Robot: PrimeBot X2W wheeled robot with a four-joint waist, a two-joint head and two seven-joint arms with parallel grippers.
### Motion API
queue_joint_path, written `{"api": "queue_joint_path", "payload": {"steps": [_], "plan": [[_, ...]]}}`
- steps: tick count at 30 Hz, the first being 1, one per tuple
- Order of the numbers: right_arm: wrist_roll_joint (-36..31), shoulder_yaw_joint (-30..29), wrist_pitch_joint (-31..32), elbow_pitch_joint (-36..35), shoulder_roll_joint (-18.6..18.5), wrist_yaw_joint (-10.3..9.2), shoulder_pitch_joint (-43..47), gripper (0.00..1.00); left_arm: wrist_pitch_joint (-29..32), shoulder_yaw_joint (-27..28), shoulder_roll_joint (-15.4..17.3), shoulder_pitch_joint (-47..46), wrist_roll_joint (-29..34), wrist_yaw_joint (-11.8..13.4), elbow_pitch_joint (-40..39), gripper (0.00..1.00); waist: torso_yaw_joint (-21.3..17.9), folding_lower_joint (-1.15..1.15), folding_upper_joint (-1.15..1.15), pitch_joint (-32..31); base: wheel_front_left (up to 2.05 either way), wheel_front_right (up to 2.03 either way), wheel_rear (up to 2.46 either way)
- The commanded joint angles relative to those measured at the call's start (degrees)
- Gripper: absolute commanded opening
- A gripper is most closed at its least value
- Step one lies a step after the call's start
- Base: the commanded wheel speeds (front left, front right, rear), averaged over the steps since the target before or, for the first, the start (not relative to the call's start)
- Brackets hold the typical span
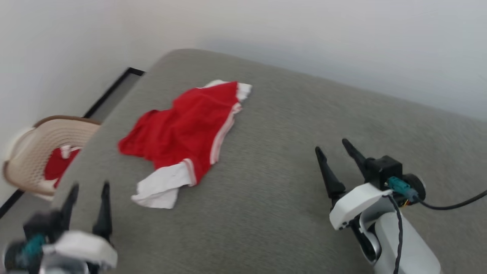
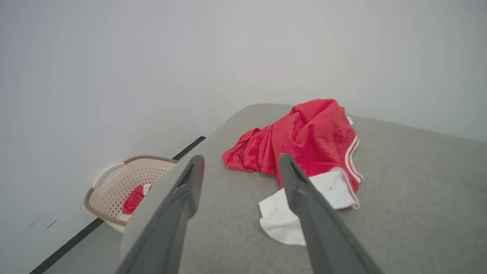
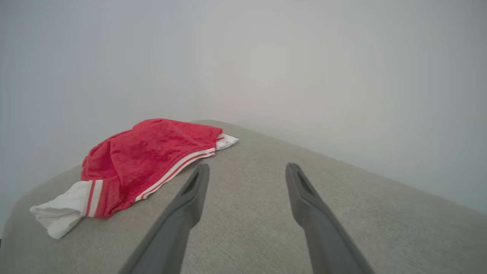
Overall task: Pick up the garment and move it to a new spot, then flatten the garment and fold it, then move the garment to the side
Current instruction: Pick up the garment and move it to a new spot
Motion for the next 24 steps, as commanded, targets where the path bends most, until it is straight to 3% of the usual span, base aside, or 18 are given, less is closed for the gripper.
{"api": "queue_joint_path", "payload": {"steps": [1,4,8,9,13,19,24], "plan": [[-0.77,-0.61,-0.27,-0.35,-0.22,0.00,-0.97,1.00,-0.29,-1.40,1.45,-3.16,-1.29,0.13,0.31,1.00,-6.37,0.00,0.00,5.38,0.00,0.00,0.00],[-1.78,-1.27,-0.28,-1.04,0.10,0.00,-1.52,1.00,-0.29,-5.65,5.57,-7.95,-5.58,0.13,1.60,1.00,-11.04,0.00,0.00,8.85,0.00,0.00,0.00],[-2.95,-1.82,-0.27,-2.99,0.61,0.00,-3.12,1.00,-0.29,-11.11,14.16,-14.20,-11.23,0.13,5.11,1.00,-17.41,0.00,0.00,13.66,0.00,0.00,0.00],[-2.95,-1.82,-0.27,-2.99,0.61,0.00,-3.12,1.00,-0.29,-11.11,14.16,-14.20,-11.23,0.13,5.11,1.00,-17.41,0.00,0.00,13.66,0.00,0.00,0.00],[-2.90,-2.19,-0.28,-6.15,0.80,0.00,-4.26,1.00,1.52,-17.82,23.64,-19.45,-20.14,0.13,8.18,1.00,-23.26,0.00,0.00,17.91,0.00,0.00,0.00],[0.78,-0.42,-0.27,-10.48,0.87,0.00,-4.00,1.00,13.51,-25.96,36.19,-25.58,-34.06,0.13,11.65,1.00,-29.10,0.00,0.00,21.47,0.00,0.00,0.00],[2.45,-0.01,-0.27,-13.06,0.88,0.00,-3.20,1.00,23.66,-30.67,42.06,-28.46,-43.28,0.13,15.26,1.00,-32.40,0.00,0.00,22.83,0.00,0.00,0.00]]}}
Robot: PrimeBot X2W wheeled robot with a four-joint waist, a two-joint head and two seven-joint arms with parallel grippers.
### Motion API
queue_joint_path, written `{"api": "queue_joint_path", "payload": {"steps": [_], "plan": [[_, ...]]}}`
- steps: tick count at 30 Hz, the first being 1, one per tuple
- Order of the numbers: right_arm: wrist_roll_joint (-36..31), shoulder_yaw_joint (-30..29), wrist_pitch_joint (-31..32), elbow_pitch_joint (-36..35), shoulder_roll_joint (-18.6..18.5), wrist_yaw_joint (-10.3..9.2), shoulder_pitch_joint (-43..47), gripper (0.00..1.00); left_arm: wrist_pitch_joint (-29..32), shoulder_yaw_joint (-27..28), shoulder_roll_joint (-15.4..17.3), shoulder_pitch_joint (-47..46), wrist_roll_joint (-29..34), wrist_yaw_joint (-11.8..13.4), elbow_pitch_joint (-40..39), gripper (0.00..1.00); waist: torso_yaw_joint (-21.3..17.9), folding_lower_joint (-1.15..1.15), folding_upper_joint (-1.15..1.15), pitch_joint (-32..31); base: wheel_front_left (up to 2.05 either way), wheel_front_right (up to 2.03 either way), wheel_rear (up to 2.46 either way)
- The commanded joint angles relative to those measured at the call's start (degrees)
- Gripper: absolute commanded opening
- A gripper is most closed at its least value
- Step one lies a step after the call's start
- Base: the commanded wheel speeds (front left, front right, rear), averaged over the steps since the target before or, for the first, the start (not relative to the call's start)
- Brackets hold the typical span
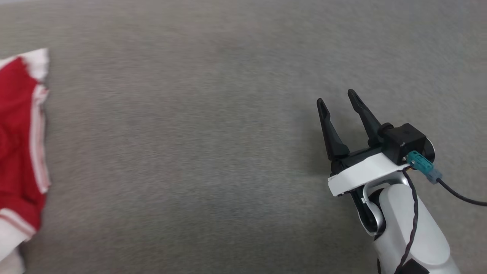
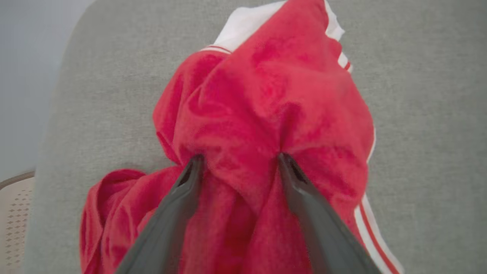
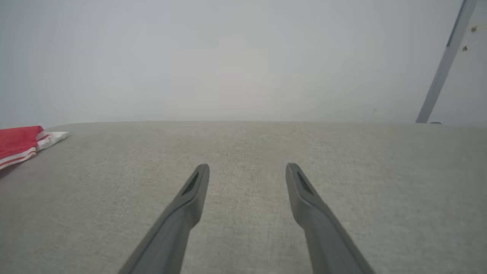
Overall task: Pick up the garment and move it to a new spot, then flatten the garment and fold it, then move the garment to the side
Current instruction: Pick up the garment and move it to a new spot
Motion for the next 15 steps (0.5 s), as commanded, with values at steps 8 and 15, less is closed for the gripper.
{"api": "queue_joint_path", "payload": {"steps": [8,15], "plan": [[-0.45,0.16,-0.27,-1.85,0.18,0.00,-0.76,1.00,8.22,-8.38,0.10,-2.04,-10.98,0.14,2.07,0.47,-4.66,0.00,0.00,4.96,0.00,0.00,0.00],[-0.67,-0.23,-0.27,-1.55,0.14,0.00,0.11,1.00,-1.89,-12.96,-0.03,-6.55,-8.16,0.10,4.24,0.00,-3.56,0.00,0.00,1.88,0.00,0.00,0.00]]}}
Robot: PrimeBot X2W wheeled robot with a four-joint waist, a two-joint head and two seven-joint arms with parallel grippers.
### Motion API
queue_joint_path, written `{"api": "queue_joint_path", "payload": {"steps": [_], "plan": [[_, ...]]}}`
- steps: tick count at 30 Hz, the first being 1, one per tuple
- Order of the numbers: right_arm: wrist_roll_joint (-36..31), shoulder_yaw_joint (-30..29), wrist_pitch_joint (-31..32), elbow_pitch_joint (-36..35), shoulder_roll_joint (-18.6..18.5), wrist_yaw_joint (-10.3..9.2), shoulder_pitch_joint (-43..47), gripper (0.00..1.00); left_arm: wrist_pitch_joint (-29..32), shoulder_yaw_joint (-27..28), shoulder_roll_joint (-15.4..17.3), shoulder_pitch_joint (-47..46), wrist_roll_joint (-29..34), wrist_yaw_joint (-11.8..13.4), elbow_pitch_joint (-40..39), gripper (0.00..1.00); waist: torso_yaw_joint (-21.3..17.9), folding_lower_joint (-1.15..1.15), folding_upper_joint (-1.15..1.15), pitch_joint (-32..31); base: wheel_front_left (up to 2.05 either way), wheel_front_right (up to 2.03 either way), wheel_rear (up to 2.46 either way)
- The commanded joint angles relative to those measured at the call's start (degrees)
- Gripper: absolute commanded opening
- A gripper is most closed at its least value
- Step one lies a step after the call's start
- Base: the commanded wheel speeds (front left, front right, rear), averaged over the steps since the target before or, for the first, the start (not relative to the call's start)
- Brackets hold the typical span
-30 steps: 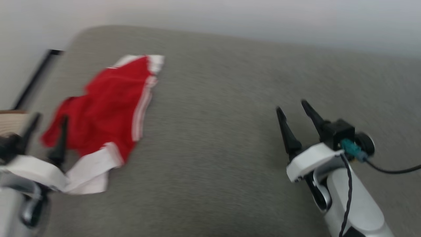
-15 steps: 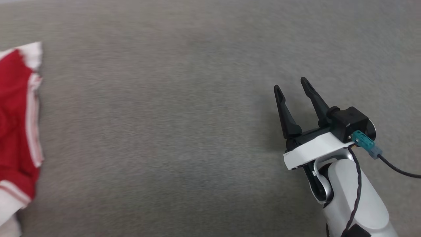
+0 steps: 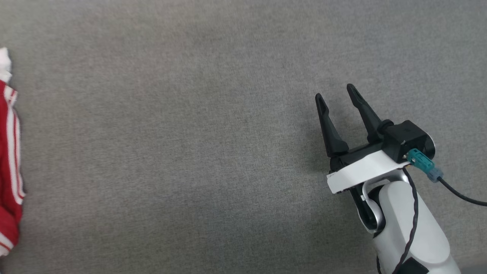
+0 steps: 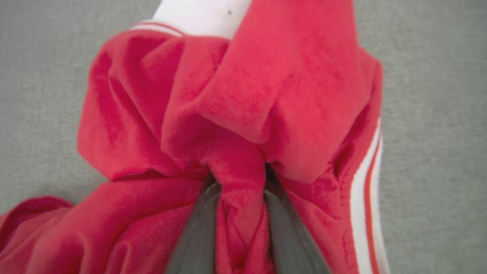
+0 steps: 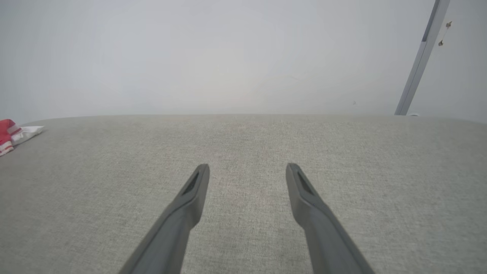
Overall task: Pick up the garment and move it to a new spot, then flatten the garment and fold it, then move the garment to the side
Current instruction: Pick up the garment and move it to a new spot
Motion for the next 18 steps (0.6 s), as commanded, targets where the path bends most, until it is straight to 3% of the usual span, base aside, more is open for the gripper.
{"api": "queue_joint_path", "payload": {"steps": [1,9,18], "plan": [[0.21,-0.22,-0.27,0.38,0.06,0.00,0.60,1.00,-2.79,-2.27,-1.92,-1.75,1.35,0.05,-0.26,0.00,0.87,0.00,0.00,-2.25,0.00,0.00,0.00],[2.52,0.40,-0.27,1.35,0.02,0.00,1.89,1.00,-11.89,-10.55,-2.31,-11.26,6.05,0.11,-8.73,0.00,0.75,0.00,0.00,-7.69,0.00,0.00,0.00],[5.76,-0.05,-0.27,-0.39,0.03,0.00,2.85,1.00,-10.38,-21.52,-5.23,-21.81,6.27,0.11,-24.94,0.00,-3.52,0.00,0.00,-7.20,0.00,0.00,0.00]]}}
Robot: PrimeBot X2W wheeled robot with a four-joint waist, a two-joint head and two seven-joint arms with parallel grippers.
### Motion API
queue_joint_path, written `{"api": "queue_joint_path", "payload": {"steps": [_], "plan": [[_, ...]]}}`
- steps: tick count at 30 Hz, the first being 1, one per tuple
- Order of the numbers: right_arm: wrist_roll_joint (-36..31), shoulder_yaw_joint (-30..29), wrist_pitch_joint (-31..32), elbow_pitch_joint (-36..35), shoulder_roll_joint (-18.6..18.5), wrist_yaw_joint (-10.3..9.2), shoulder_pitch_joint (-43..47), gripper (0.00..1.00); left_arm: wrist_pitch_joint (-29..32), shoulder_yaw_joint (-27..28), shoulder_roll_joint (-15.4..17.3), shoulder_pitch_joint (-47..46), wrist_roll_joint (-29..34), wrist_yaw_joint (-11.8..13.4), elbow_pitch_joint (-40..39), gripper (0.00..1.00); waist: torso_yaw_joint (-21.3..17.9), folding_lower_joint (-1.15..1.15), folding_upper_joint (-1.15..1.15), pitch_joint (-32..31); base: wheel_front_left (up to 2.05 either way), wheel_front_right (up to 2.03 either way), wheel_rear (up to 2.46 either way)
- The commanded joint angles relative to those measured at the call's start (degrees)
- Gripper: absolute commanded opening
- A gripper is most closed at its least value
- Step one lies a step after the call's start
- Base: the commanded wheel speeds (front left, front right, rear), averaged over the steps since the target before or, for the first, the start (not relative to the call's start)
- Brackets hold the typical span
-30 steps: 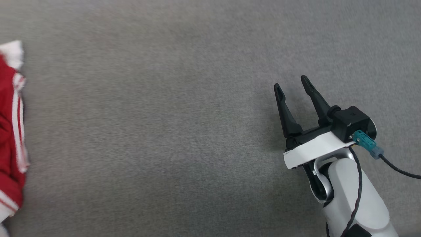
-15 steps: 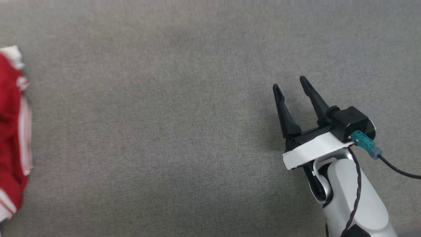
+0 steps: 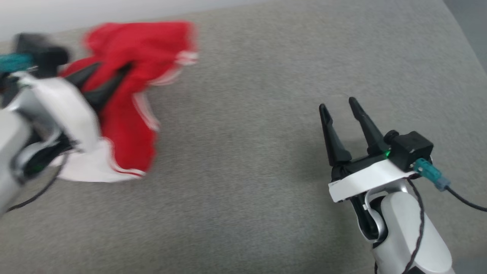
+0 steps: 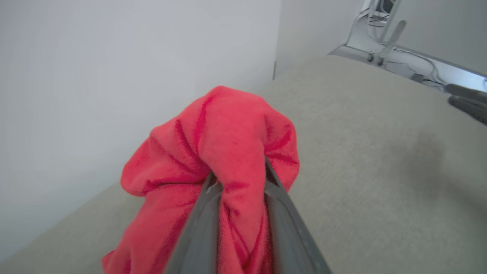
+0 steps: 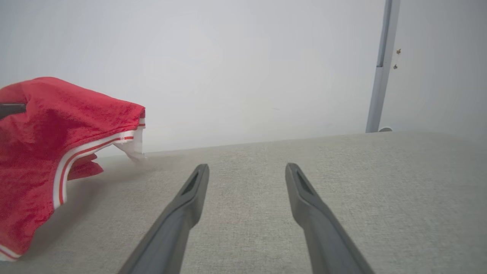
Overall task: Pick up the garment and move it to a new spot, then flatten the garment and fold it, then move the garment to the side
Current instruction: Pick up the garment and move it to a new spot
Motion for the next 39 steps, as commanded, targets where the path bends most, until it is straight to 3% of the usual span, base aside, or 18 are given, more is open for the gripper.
{"api": "queue_joint_path", "payload": {"steps": [1,6,11,14,19,25,33,36,39], "plan": [[0.62,-0.35,-0.27,-0.62,-0.02,0.00,0.04,1.00,0.49,-1.24,-1.17,-2.47,-0.17,0.12,-1.67,0.00,-2.00,0.00,0.00,1.31,0.00,0.00,0.00],[3.37,-1.43,-0.24,-2.51,0.00,0.00,0.64,1.00,2.71,-9.27,-7.49,-10.02,2.21,0.12,-7.45,0.00,-6.11,0.00,0.00,4.31,0.00,0.00,0.00],[6.93,-1.21,-0.21,-4.16,0.01,0.00,1.11,1.00,5.13,-11.93,-12.22,-13.31,3.12,0.12,-10.11,0.00,-11.03,0.00,0.00,7.22,0.00,0.00,0.00],[8.73,-0.99,-0.21,-4.79,0.00,0.00,1.69,1.00,9.92,-12.13,-12.02,-10.41,3.96,0.12,-11.11,0.00,-13.74,0.00,0.00,8.10,0.00,0.00,0.00],[11.40,-0.97,-0.21,-5.59,0.01,0.00,2.83,1.00,18.26,-11.98,-7.77,-6.14,4.73,0.12,-11.57,0.00,-17.26,0.00,0.00,8.98,0.00,0.00,0.00],[13.53,-0.55,-0.21,-6.37,0.00,0.00,3.67,1.00,22.20,-12.08,-3.00,-3.50,7.26,0.12,-9.93,0.00,-19.85,0.00,0.00,10.03,0.00,0.00,0.00],[14.93,0.24,-0.21,-7.76,-0.01,0.00,3.55,1.00,28.37,-12.77,-3.13,-1.54,12.24,0.19,-5.69,0.00,-21.22,0.00,0.00,12.21,0.00,0.00,0.00],[14.70,0.38,-0.21,-7.73,-0.01,0.00,3.42,1.00,27.79,-13.00,-3.60,-1.36,12.69,0.21,-4.44,0.00,-20.94,0.00,0.00,12.45,0.00,0.00,0.00],[13.66,-0.21,-0.22,-7.34,-0.02,0.00,3.20,1.00,24.70,-12.80,-4.75,-2.40,11.88,0.28,-3.47,0.44,-19.44,0.00,0.00,11.80,0.00,0.00,0.00]]}}
